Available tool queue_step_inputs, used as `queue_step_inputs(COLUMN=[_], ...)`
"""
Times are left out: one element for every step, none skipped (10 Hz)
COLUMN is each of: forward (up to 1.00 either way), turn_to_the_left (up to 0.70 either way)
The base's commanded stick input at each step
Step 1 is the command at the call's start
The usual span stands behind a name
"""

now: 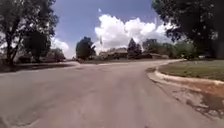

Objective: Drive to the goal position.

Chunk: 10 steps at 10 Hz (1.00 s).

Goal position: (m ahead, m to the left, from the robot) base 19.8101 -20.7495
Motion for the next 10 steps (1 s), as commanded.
queue_step_inputs(forward=[0.7, 0.7, 0.7, 0.7, 0.7, 0.7, 0.7, 0.7, 0.7, 0.7], turn_to_the_left=[0.0, 0.0, 0.0, 0.0, 0.0, 0.0, 0.0, -0.19, -0.35, -0.35])
